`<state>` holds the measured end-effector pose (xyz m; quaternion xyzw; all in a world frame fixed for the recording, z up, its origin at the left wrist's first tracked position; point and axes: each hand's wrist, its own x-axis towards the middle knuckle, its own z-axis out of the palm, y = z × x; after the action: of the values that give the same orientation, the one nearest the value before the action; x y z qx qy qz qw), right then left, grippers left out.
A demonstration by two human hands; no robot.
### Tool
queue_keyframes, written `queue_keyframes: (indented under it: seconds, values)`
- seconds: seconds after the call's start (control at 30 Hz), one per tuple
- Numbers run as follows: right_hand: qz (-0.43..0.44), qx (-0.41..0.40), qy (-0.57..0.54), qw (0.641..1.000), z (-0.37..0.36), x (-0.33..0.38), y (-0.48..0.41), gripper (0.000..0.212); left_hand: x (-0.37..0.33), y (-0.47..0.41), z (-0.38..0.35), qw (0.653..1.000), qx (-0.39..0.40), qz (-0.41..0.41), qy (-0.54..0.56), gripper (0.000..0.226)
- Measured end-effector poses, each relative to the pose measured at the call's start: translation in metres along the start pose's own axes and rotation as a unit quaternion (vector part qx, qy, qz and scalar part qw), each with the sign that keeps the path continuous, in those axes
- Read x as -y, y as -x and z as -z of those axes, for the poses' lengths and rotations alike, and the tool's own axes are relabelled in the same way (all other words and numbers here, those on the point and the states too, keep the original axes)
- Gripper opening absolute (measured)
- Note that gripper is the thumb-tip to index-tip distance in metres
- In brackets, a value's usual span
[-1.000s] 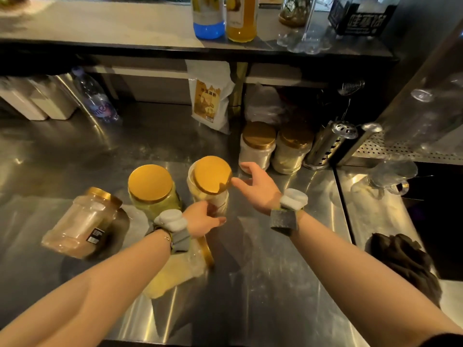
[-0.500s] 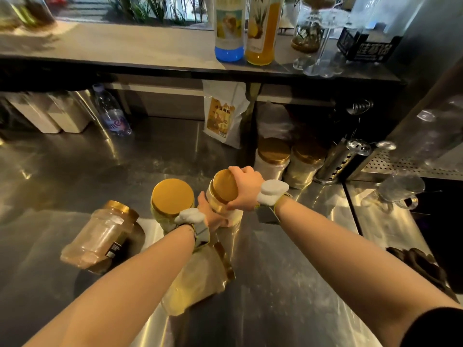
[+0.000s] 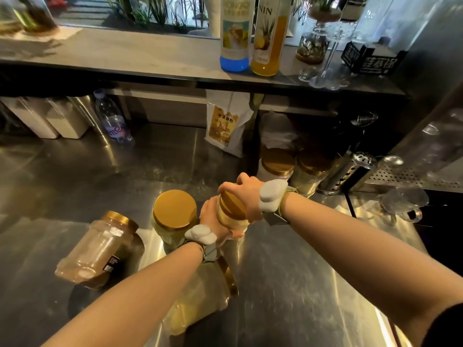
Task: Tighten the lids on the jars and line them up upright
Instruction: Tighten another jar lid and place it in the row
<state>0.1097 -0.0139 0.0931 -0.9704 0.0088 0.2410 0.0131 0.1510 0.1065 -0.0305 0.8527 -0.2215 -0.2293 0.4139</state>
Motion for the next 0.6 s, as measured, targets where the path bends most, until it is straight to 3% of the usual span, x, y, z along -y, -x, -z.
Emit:
queue_keyframes:
  seconds: [0.07,0.2,0.3,0.43,0.6]
  values:
    - [0.01,-0.016,-0.014,1.0,-0.006,-0.007,0.01,0.092,-0.007,0.005,0.002,0.998,0.002,-0.021,-0.055,0.101]
    - [0.031,-0.051,-0.038,0.998,-0.024,-0.026,0.027,0.095,-0.009,0.004,-0.002,0.997,0.063,-0.031,-0.035,0.111]
    - [0.05,-0.086,-0.039,0.994,-0.042,-0.044,0.04,0.097,-0.017,0.003,-0.011,0.99,0.136,-0.023,-0.031,0.107]
    - [0.066,-0.119,0.001,0.991,-0.063,-0.06,0.054,0.104,-0.03,-0.005,-0.029,0.984,0.153,-0.055,-0.068,0.117]
    - [0.058,-0.121,-0.035,0.99,-0.074,-0.079,0.067,0.103,-0.036,-0.011,-0.042,0.985,0.132,-0.085,-0.074,0.087]
